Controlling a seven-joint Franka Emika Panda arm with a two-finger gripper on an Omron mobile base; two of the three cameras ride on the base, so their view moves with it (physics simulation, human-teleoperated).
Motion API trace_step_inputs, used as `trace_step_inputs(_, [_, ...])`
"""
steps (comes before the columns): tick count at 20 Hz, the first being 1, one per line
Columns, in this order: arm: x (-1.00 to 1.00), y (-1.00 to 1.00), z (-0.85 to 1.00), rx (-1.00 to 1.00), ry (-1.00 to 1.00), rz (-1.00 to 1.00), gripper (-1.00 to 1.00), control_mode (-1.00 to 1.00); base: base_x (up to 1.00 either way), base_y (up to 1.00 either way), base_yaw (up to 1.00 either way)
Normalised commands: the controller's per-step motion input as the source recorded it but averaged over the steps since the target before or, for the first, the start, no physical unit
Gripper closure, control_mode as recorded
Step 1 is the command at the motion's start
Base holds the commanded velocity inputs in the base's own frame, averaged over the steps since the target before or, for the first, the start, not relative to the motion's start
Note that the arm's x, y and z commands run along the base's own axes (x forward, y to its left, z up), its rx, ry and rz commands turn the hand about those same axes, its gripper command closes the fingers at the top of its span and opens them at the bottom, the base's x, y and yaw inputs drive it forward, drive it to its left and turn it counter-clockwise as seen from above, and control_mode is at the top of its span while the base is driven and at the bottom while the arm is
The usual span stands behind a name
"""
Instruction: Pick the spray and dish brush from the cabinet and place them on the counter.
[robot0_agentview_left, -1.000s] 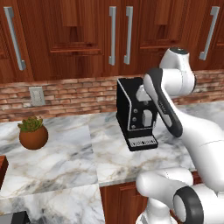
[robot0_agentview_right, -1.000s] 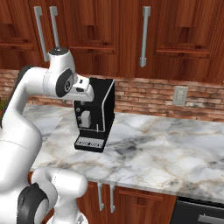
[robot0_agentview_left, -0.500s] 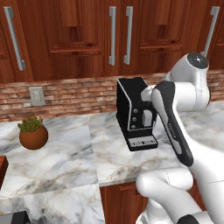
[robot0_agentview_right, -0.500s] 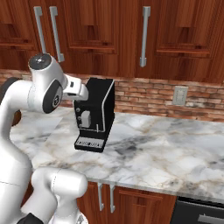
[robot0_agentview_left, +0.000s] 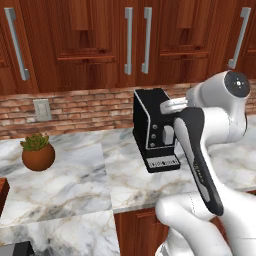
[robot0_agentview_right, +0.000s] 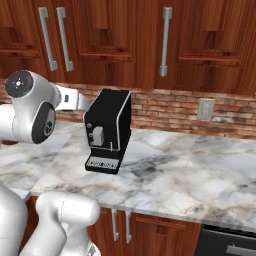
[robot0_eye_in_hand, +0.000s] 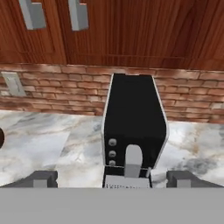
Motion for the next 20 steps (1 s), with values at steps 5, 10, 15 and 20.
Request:
trace_step_inputs(5, [-0.31,0.02,0.34,0.00,-0.31,0.05,-1.00,-1.00,0.00,0.00,0.00])
trace_step_inputs(10, [-0.25,0.00,0.28,0.00,-0.28,0.04,-1.00,-1.00,0.00,0.00,0.00])
trace_step_inputs(15, [-0.08,0.02,0.20,0.00,-0.21,0.02,-1.00,-1.00,0.00,0.00,0.00])
trace_step_inputs(20, [0.00,0.10,0.20,0.00,-0.17,0.00,-1.00,-1.00,0.00,0.00,0.00])
